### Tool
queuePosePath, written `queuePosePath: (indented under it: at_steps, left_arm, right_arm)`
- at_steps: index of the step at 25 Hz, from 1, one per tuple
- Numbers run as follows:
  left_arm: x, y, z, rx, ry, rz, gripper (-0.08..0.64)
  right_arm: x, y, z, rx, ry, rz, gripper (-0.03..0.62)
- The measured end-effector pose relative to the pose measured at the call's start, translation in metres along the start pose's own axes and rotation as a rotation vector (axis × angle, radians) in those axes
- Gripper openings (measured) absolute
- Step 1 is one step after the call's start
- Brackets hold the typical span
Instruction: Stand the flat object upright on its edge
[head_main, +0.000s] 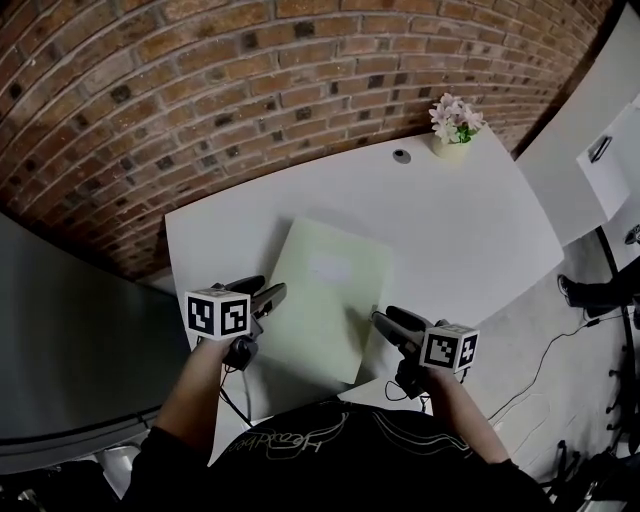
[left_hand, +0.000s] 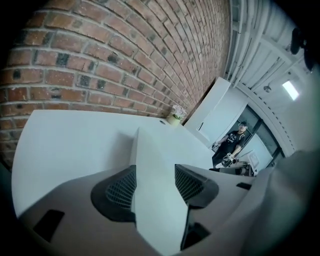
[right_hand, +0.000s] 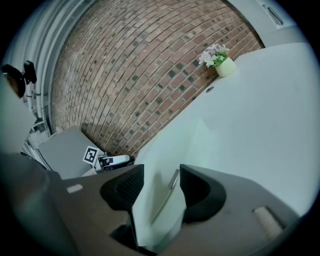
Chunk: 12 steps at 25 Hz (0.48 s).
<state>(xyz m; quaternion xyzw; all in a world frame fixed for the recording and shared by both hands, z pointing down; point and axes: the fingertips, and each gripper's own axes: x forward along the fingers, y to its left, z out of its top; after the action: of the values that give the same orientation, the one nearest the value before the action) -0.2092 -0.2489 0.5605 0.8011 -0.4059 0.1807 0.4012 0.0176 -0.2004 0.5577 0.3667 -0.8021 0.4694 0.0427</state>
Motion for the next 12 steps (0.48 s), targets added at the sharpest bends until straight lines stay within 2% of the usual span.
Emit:
queuePosePath:
  at_steps: [7, 12]
  left_arm:
    - [0.022, 0.024, -0.001, 0.006, 0.088, 0.040, 0.232]
    - [0.032, 0.030, -0.002, -0.005, 0.125, 0.029, 0.232]
  right_arm:
    - [0.018, -0.016, -0.011, 0.050, 0.042, -0.027, 0.216]
    - [0.026, -0.021, -0.012, 0.103, 0.046, -0.007, 0.216]
